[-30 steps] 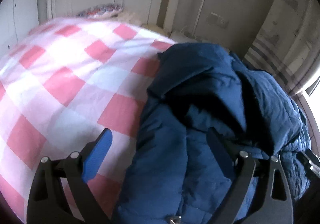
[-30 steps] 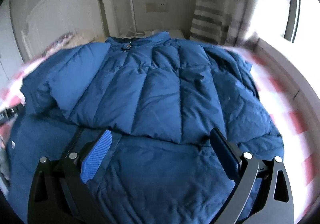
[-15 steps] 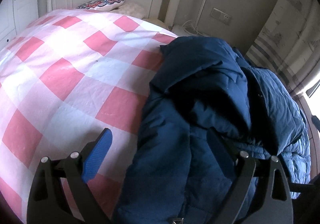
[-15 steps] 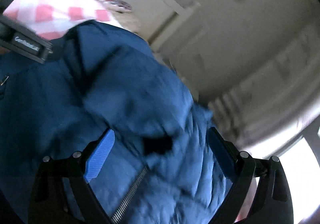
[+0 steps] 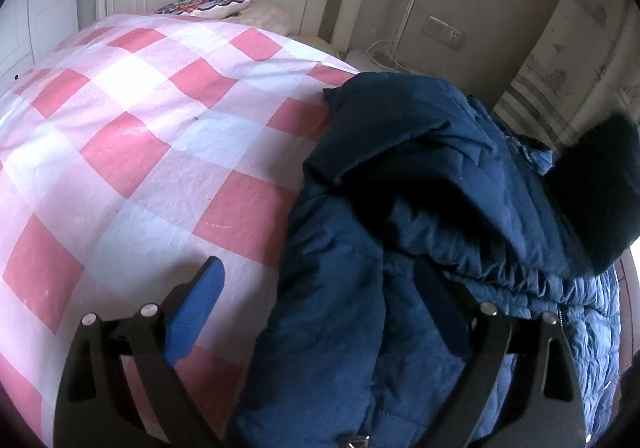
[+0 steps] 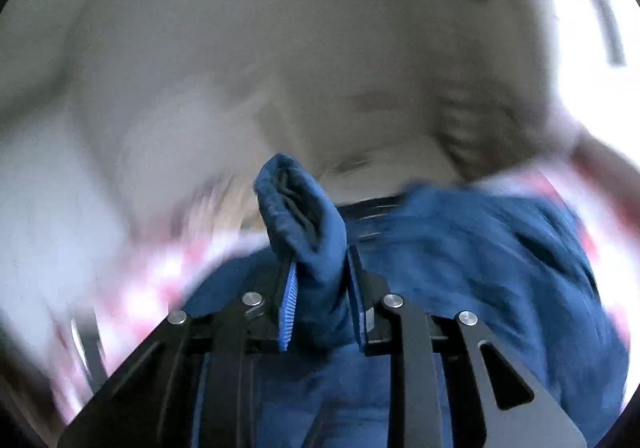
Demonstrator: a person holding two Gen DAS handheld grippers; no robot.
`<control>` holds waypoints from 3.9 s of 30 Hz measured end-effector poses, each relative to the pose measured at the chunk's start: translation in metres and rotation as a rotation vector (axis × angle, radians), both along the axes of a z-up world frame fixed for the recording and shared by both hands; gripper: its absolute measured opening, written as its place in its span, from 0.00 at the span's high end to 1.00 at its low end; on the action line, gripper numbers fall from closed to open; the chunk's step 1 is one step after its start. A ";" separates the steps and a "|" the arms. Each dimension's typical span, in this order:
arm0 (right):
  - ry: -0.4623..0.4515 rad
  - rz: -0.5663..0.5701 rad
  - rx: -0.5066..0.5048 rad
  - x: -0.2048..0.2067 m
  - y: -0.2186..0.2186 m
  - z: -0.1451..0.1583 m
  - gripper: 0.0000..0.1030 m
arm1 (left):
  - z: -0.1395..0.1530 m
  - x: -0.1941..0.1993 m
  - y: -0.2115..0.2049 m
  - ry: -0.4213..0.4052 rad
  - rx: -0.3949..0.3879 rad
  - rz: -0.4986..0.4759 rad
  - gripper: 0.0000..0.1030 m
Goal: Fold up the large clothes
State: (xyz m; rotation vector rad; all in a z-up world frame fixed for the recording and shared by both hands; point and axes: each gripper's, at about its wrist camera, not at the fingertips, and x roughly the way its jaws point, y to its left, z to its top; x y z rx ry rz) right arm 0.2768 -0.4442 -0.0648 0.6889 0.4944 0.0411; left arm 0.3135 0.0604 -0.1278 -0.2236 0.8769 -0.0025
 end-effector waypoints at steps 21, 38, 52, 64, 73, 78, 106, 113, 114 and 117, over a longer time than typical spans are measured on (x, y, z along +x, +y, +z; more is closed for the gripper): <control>0.153 0.077 -0.019 0.030 -0.001 -0.047 0.70 | -0.004 0.003 0.003 0.020 -0.005 0.007 0.08; 0.166 -0.144 0.089 -0.032 -0.051 -0.059 0.56 | -0.003 0.004 0.004 0.025 -0.012 0.011 0.08; 0.325 0.047 -0.626 0.023 0.048 -0.062 0.55 | 0.004 -0.003 0.006 -0.013 -0.012 0.031 0.08; 0.321 0.051 -0.638 0.020 0.053 -0.064 0.55 | 0.095 0.034 -0.081 -0.145 0.098 -0.184 0.02; 0.312 0.061 -0.630 0.017 0.056 -0.061 0.53 | 0.026 0.066 -0.117 0.021 0.210 -0.228 0.02; 0.311 0.060 -0.633 0.018 0.055 -0.062 0.53 | 0.066 0.093 -0.119 -0.082 0.186 -0.214 0.02; 0.225 0.069 -0.481 0.013 0.043 -0.055 0.44 | 0.009 0.095 -0.124 -0.047 0.240 -0.241 0.02; 0.141 0.049 -0.495 0.026 0.035 -0.009 0.44 | 0.009 0.094 -0.124 -0.047 0.239 -0.242 0.02; 0.162 0.057 -0.506 0.037 0.032 -0.007 0.44 | 0.009 0.095 -0.124 -0.047 0.238 -0.242 0.02; 0.262 0.079 -0.518 0.071 0.018 -0.026 0.35 | 0.009 0.094 -0.125 -0.047 0.239 -0.242 0.02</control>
